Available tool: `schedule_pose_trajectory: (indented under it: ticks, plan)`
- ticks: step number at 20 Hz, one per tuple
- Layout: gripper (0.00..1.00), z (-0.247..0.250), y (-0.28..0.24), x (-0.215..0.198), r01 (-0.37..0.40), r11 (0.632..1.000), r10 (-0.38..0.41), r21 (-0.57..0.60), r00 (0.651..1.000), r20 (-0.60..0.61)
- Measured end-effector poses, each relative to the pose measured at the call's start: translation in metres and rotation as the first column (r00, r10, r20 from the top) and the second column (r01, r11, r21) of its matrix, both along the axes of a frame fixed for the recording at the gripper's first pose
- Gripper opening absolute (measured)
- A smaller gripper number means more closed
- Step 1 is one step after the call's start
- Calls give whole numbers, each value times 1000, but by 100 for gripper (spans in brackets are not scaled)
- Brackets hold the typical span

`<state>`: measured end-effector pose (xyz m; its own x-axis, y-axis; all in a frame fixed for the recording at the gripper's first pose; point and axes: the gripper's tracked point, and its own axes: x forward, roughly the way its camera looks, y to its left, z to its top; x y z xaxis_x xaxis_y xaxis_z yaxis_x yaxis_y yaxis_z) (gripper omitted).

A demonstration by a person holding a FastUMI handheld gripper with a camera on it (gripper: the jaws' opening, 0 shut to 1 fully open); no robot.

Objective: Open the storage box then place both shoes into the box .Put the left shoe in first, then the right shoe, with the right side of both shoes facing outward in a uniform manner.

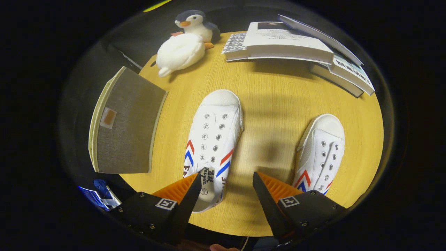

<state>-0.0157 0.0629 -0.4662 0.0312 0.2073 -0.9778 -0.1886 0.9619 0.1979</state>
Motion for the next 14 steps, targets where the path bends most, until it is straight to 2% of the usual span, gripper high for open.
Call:
schedule_pose_trajectory:
  ticks: [3, 5, 6, 7, 8, 9, 10, 12, 14]
  plan:
    - [92, -15, 1, 10, -56, 997, 57, -51, 998, 7]
    - [87, -22, 5, 10, -102, 994, 101, -50, 995, -17]
    - [70, -27, 16, 8, -83, 997, 83, 1, 996, -27]
    - [58, -23, 17, 8, -66, 998, 66, 0, 997, -40]
    - [31, -26, 14, 7, -81, 997, 81, -6, 996, -49]
    - [31, -19, 14, 7, -35, 999, 36, 11, 998, -50]
    - [14, -21, 9, 9, -15, 1000, 15, 4, 998, -54]
    - [3, -19, 11, 5, 20, 1000, -19, 20, 998, -67]
    - [3, -15, 11, 4, 22, 999, -19, 35, 997, -71]
